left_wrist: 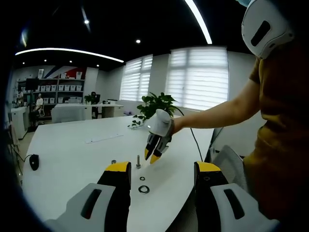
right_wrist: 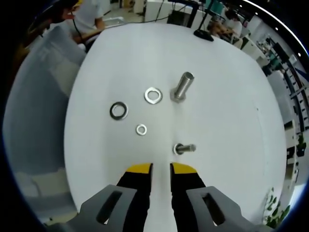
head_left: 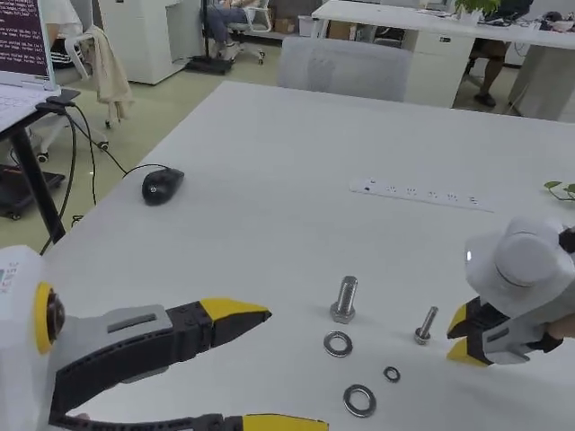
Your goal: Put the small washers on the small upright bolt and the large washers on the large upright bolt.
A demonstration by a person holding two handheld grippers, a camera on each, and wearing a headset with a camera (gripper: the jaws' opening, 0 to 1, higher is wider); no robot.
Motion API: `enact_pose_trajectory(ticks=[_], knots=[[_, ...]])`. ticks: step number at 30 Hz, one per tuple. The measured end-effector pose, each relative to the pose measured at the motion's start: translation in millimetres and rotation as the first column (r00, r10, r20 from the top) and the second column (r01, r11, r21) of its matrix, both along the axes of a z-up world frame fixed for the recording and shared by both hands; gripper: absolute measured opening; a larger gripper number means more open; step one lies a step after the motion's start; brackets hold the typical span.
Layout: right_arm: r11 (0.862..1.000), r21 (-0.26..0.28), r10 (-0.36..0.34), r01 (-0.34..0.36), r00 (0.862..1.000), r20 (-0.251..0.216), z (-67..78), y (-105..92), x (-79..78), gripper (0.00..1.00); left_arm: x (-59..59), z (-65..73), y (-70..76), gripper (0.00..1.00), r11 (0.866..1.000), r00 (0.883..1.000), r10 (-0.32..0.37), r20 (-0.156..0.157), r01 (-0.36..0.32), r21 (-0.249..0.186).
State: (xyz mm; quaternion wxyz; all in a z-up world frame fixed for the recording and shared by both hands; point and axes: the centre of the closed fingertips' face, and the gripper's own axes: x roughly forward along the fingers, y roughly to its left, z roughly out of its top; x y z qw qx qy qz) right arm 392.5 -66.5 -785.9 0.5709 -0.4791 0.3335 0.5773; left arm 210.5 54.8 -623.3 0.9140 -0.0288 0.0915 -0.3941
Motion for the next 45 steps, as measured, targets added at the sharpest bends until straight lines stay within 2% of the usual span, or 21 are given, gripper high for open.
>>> enact_pose_trajectory(ticks=[7, 19, 32, 41, 45], knots=[[1.0, 0.015, 0.019, -0.019, 1.0, -0.004, -0.7, 9.3, -16.8, 0.15, -6.9, 7.3, -0.6, 0.51, 1.0, 1.0, -0.005, 0.021, 0.004, 0.005], [0.998, 0.02, 0.062, -0.062, 0.998, -0.032, -8.3, 25.5, -37.0, 0.16, -13.3, 3.6, 3.9, 0.52, 1.0, 1.0, 0.0, 0.012, 0.0, 0.007], [0.996, 0.01, 0.094, -0.094, 0.994, -0.058, -15.9, 39.1, -38.7, 0.16, -3.3, -8.6, 13.1, 0.52, 1.0, 1.0, 0.014, -0.006, -0.014, -0.009], [0.994, -0.002, 0.107, -0.108, 0.991, -0.079, -23.1, 41.7, -37.3, 0.19, 5.8, -15.8, 12.7, 0.52, 1.0, 1.0, 0.006, -0.02, -0.007, -0.019], [0.993, -0.021, 0.118, -0.12, 0.99, -0.077, -28.9, 43.2, -34.8, 0.19, 7.7, -14.1, 12.7, 0.52, 0.999, 1.0, 0.009, -0.017, -0.01, -0.033]])
